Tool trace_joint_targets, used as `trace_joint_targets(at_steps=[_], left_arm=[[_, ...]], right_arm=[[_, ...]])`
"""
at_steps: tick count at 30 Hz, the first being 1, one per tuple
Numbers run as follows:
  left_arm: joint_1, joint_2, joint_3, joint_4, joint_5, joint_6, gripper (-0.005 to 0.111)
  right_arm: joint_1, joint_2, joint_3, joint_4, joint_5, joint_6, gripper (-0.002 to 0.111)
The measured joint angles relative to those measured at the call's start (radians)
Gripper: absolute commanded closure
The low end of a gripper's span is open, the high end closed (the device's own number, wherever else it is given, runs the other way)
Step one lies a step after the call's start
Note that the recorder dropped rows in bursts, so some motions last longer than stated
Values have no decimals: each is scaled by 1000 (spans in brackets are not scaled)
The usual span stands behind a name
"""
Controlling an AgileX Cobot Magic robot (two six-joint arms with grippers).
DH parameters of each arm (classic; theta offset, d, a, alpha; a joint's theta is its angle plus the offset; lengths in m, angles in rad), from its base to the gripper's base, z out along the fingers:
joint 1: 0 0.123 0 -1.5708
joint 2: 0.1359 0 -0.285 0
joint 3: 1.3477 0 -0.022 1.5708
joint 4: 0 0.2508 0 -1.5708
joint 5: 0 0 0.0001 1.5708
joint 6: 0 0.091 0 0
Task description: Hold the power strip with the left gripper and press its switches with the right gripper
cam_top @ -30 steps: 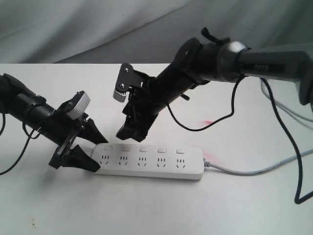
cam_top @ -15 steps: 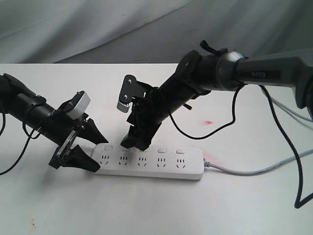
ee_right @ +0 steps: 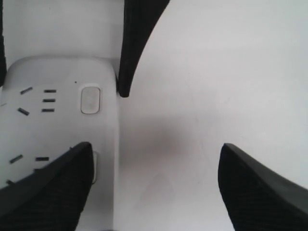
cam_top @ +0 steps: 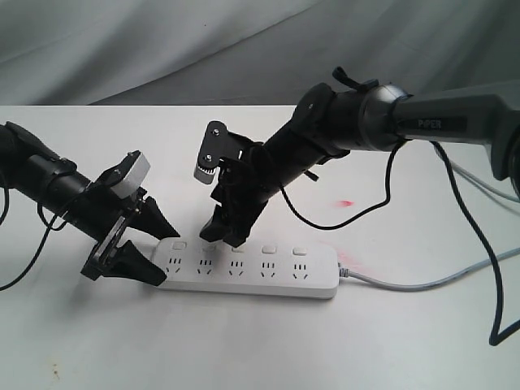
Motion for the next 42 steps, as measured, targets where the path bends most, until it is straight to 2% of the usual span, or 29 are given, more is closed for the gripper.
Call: trace_joint_targets(at_steps=[23,42], left_arm=[[0,0,0,0,0,0,58],[0,0,0,0,0,0,58]], right_arm=[[0,34,0,53,-13,-2,41],[19,44,-4,-39,-26,100,41]])
